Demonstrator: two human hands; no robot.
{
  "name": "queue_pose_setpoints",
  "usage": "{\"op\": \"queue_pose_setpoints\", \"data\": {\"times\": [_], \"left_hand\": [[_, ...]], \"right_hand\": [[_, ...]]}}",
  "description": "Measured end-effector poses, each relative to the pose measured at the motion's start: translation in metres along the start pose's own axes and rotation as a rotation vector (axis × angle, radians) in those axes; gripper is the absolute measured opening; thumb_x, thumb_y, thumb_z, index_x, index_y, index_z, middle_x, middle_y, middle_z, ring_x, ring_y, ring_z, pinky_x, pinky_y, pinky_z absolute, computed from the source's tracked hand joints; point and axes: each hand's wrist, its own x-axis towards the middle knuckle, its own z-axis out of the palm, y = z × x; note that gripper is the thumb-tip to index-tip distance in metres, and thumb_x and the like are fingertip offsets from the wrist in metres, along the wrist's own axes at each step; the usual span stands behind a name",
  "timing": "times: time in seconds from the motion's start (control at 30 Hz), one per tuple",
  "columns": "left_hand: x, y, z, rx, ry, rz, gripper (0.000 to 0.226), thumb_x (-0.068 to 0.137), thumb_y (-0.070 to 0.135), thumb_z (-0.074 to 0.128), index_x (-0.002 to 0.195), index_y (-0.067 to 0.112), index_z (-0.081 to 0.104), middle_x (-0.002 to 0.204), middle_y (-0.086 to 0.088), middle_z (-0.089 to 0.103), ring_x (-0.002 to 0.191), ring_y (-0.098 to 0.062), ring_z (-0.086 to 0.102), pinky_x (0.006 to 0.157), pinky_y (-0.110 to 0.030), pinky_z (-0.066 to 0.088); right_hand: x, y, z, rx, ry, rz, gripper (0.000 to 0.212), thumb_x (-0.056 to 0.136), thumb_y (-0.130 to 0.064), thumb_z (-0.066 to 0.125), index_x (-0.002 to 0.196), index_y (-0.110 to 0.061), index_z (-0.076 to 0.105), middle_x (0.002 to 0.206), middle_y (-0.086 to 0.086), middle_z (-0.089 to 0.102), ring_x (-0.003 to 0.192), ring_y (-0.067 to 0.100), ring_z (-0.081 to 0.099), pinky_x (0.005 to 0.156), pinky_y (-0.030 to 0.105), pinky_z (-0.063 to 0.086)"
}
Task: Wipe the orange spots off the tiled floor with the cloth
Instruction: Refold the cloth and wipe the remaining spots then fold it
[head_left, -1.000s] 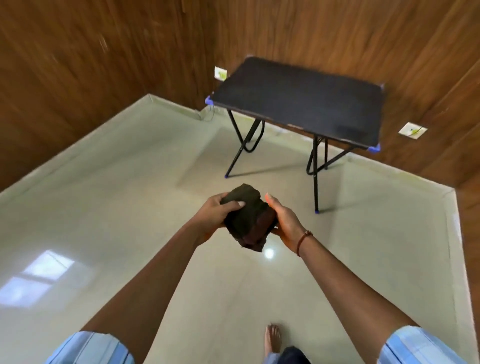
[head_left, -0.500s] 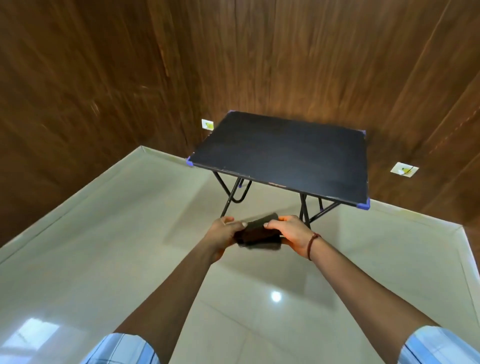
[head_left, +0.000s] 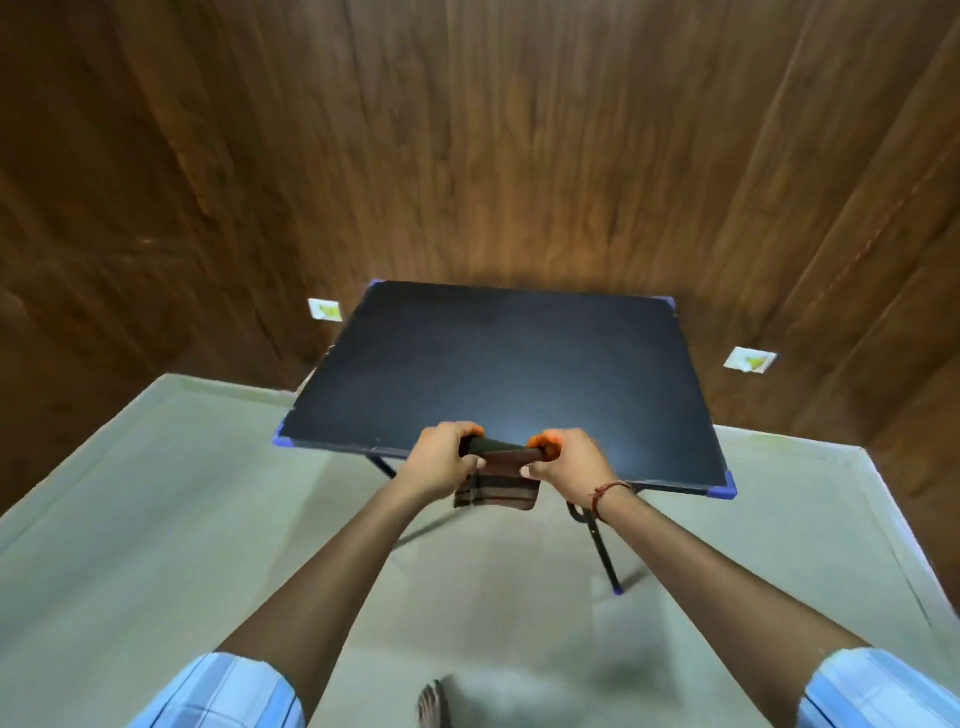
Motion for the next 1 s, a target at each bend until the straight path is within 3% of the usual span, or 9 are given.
{"op": "queue_pose_setpoints", "data": {"times": [0.13,0.27,0.37,0.47,0.63,0.8,0.9,0.97,1.0], "left_hand": [[0.084,0.002,0.004,0.106,-0.166,0.124,0.023,0.087,0.011,0.059,0.108,0.014,0.067,0.098,-0.005,0.068,0.092,-0.024,0.060,0.067,-0.026,0.038],[0.167,0.007,0.016,0.156,-0.373,0.230,0.020,0.090,0.015,0.061,0.108,0.014,0.067,0.096,-0.006,0.068,0.089,-0.022,0.058,0.066,-0.025,0.035],[0.203,0.024,0.036,0.239,-0.453,0.318,0.024,0.092,0.019,0.058,0.114,0.015,0.066,0.110,-0.014,0.061,0.106,-0.029,0.054,0.080,-0.027,0.039],[0.230,0.042,0.067,0.280,-0.521,0.374,0.023,0.092,0.021,0.055,0.109,0.015,0.068,0.111,-0.017,0.056,0.108,-0.033,0.053,0.090,-0.032,0.044],[0.252,0.080,0.108,0.275,-0.445,0.407,0.013,0.089,0.019,0.049,0.090,0.018,0.062,0.095,-0.013,0.067,0.091,-0.037,0.059,0.072,-0.036,0.048],[0.261,0.102,0.150,0.253,-0.371,0.455,0.011,0.090,0.023,0.052,0.097,0.019,0.061,0.104,-0.008,0.062,0.097,-0.032,0.059,0.079,-0.039,0.049],[0.242,0.085,0.188,0.389,-0.539,0.428,0.023,0.092,0.020,0.049,0.113,0.018,0.058,0.118,-0.009,0.058,0.107,-0.032,0.057,0.087,-0.041,0.047],[0.221,0.070,0.212,0.550,-0.633,0.429,0.030,0.095,0.021,0.045,0.125,0.015,0.048,0.134,-0.012,0.047,0.117,-0.033,0.049,0.090,-0.042,0.041],[0.213,0.066,0.219,0.593,-0.637,0.434,0.037,0.097,0.023,0.044,0.132,0.013,0.042,0.142,-0.013,0.038,0.123,-0.034,0.043,0.094,-0.044,0.037]], "right_hand": [[0.053,0.003,-0.016,-0.088,0.053,0.151,0.006,0.076,-0.023,0.077,0.076,-0.023,0.072,0.071,-0.003,0.067,0.074,0.017,0.060,0.061,0.024,0.041],[0.091,0.017,-0.036,-0.065,0.060,0.283,0.007,0.078,-0.023,0.075,0.074,-0.022,0.070,0.073,-0.001,0.067,0.075,0.018,0.061,0.071,0.027,0.049],[0.101,0.037,-0.051,-0.035,0.058,0.367,0.010,0.080,-0.020,0.076,0.081,-0.012,0.071,0.073,0.000,0.062,0.072,0.016,0.054,0.070,0.026,0.044],[0.117,0.062,-0.075,-0.064,0.055,0.440,0.013,0.080,-0.017,0.076,0.086,-0.007,0.071,0.079,0.002,0.063,0.076,0.017,0.055,0.069,0.023,0.040],[0.135,0.102,-0.113,-0.185,0.154,0.456,0.010,0.082,-0.015,0.072,0.092,-0.012,0.073,0.095,0.005,0.072,0.091,0.024,0.064,0.077,0.024,0.045],[0.130,0.151,-0.122,-0.236,0.333,0.340,0.020,0.087,-0.009,0.061,0.105,-0.011,0.070,0.105,0.007,0.065,0.095,0.026,0.063,0.088,0.029,0.046],[0.108,0.191,-0.099,-0.306,0.046,0.368,0.030,0.094,-0.014,0.051,0.122,-0.013,0.060,0.125,0.007,0.057,0.106,0.028,0.060,0.092,0.037,0.047],[0.094,0.214,-0.083,-0.429,-0.186,0.371,0.040,0.095,-0.019,0.048,0.135,-0.016,0.049,0.138,0.006,0.047,0.117,0.027,0.054,0.097,0.036,0.043],[0.090,0.221,-0.077,-0.483,-0.215,0.360,0.043,0.095,-0.022,0.048,0.138,-0.017,0.045,0.142,0.005,0.044,0.121,0.026,0.051,0.099,0.035,0.042]]}}
